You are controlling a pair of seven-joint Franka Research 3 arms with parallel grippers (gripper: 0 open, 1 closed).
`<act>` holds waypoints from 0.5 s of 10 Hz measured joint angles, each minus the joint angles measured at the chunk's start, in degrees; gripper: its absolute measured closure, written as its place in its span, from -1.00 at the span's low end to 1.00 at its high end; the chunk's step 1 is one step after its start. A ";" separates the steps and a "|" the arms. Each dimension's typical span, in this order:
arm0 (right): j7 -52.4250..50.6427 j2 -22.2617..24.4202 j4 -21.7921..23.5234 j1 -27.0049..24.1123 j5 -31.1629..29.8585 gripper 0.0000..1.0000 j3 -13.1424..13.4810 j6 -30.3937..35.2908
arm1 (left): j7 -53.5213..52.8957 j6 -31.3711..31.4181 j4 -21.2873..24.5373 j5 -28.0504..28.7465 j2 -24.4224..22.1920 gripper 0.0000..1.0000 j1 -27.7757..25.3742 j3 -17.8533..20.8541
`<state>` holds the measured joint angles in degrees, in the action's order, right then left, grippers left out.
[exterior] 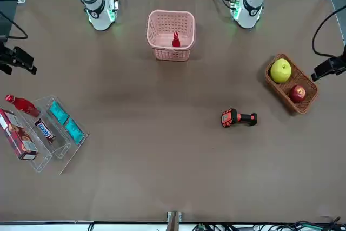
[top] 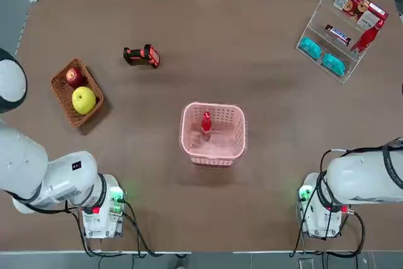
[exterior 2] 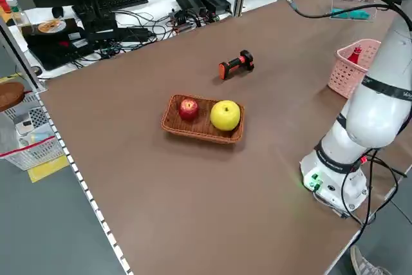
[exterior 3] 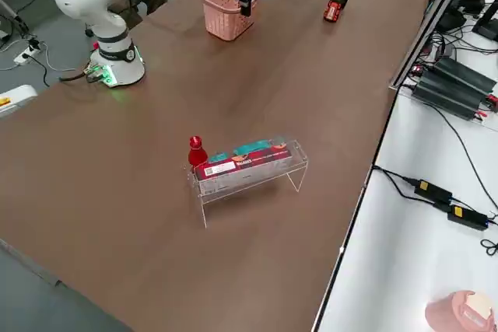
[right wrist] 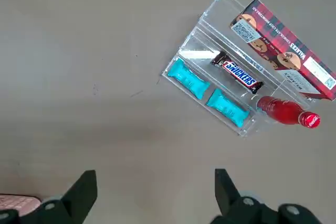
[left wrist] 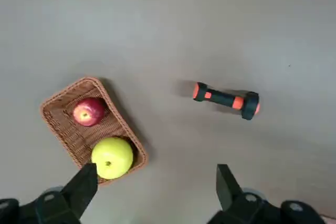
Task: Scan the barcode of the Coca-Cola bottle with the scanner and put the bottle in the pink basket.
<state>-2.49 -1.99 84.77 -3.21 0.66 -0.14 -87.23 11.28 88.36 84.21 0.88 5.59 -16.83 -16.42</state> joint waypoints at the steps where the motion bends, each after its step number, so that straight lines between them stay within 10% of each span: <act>1: -0.01 0.00 -0.05 -0.03 0.01 -0.98 -0.02 -0.03 | 0.48 3.00 2.64 -0.01 -1.01 -1.00 0.77 -0.05; 5: -0.17 -0.01 -0.12 -1.21 -0.06 -0.98 0.06 0.05 | -1.95 3.08 4.09 -3.62 -5.35 -1.00 0.31 0.90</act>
<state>-2.66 -1.99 84.64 -4.41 0.60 -0.08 -87.18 9.33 91.44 88.30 -2.75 0.24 -16.52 -15.51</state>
